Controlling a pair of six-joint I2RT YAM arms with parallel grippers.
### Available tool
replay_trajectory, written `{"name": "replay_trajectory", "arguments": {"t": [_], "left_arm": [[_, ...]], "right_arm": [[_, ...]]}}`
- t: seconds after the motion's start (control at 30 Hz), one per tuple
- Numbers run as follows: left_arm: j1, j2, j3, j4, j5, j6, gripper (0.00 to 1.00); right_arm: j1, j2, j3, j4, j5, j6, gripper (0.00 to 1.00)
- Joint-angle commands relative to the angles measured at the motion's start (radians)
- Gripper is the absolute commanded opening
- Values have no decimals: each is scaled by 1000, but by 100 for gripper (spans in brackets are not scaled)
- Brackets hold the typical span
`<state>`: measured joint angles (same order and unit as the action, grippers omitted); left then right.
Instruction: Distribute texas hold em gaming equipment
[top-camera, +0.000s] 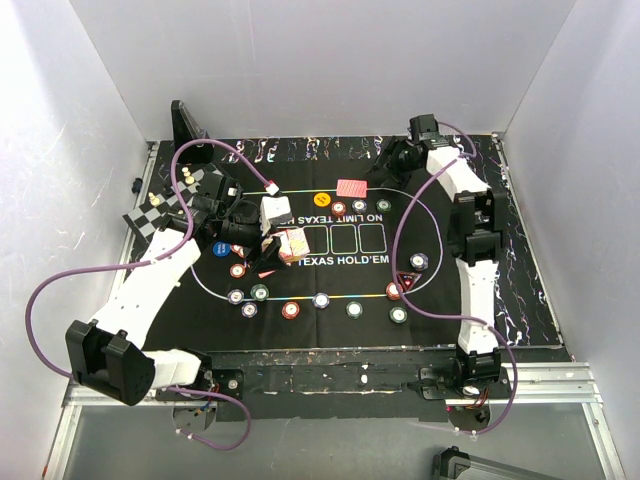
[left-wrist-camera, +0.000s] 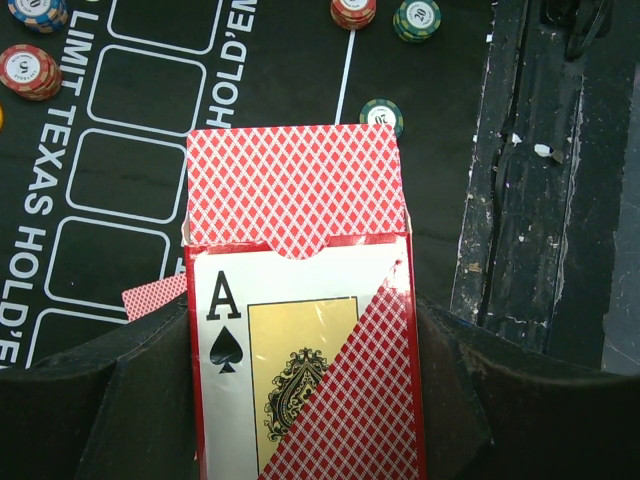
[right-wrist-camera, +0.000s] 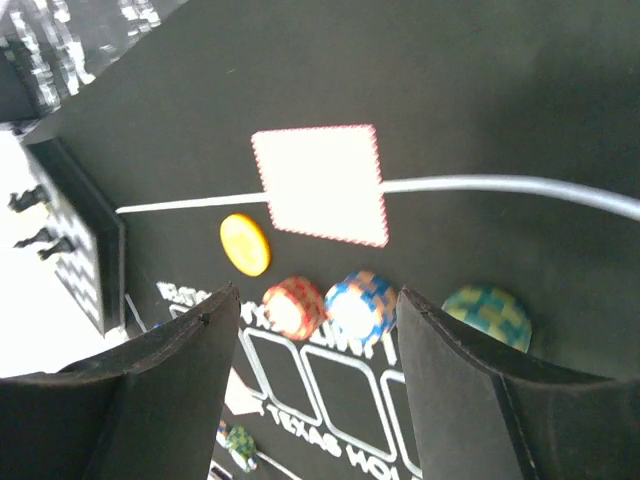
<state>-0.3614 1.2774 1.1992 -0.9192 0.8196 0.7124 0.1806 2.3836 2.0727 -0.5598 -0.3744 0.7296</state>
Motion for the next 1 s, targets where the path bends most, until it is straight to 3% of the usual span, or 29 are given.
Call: {"name": "replay_trajectory", "arguments": {"t": [0.0,0.13,0.3,0.47,0.97], "left_arm": [[6,-55,-10,22,35,-4,0],[6,-53,-13,32,35,-4,0],[6,-50,-6,45,35,-5,0],[6,-39,-3,49,30,-1,0],[6,-1,68,102,35,-57,0]], "right_arm": [[22,-269,-83,35,-9,-30,73],[94,-486,-291,118,-160,-18,83],[241,-719,-604,271,-377,14,86],[344,-842,-827,523,-504,186,88],[470,-730,-806,721,-541,320,90]]}}
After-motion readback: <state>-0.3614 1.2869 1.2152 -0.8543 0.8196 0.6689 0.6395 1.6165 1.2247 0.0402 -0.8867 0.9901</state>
